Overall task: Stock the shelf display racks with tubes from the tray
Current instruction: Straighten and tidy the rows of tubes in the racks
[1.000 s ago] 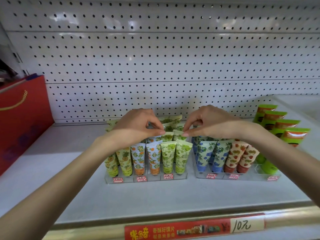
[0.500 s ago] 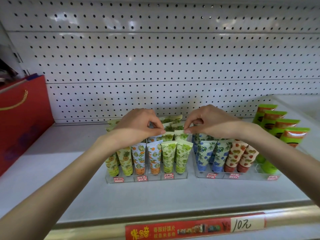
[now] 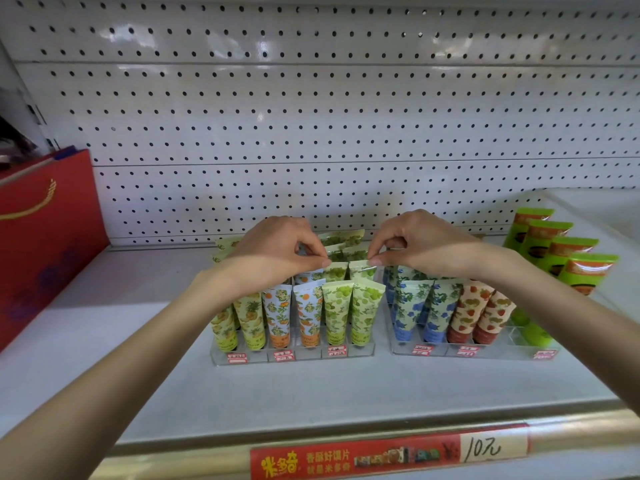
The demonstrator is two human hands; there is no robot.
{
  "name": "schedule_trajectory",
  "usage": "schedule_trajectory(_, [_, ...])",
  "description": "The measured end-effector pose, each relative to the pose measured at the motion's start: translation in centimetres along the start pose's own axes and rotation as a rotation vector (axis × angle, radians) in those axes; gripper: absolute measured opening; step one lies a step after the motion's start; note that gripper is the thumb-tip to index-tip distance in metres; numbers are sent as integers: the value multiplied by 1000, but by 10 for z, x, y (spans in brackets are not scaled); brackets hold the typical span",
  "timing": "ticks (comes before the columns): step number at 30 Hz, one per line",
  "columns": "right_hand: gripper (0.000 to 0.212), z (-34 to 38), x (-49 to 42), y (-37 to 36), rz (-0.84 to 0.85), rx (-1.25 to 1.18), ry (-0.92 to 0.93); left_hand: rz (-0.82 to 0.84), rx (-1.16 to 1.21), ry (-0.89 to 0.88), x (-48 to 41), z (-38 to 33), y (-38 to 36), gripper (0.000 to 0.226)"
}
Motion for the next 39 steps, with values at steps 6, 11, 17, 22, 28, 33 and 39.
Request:
schedule_trajectory(6, [2, 2, 0, -1, -5, 12, -4, 4, 11, 5, 0, 1, 0, 3])
schedule_trajectory(11, [4, 1, 2, 0, -4, -39, -13, -24, 28, 12, 1, 2, 2, 10])
schedule_trajectory(17, [5, 1, 5, 6, -52, -78, -7, -102, 24, -21, 11, -6, 9, 12])
schedule_trajectory(22, [20, 10, 15, 9, -71, -27, 26, -64, -75, -157, 22, -12, 3, 17])
schedule_trajectory(28, [22, 14, 25, 7, -29, 105, 70, -66, -70, -171, 22, -13, 0, 15])
schedule_trajectory(33, [16, 15, 27, 5, -7, 96, 94, -48, -77, -181, 23, -15, -1, 14])
schedule_trajectory(39, [8, 12, 26, 3, -10, 87, 130, -36, -71, -175, 24, -16, -1, 12])
Point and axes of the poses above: each hand's wrist, its own x-axis away from the middle knuckle, its own y-axis out of the back of the hand, z = x × y, the point moved 3 cm from there along -x, towards the middle knuckle, and after that the axes turned 14 degrees about -z, right-handed, at the moved point
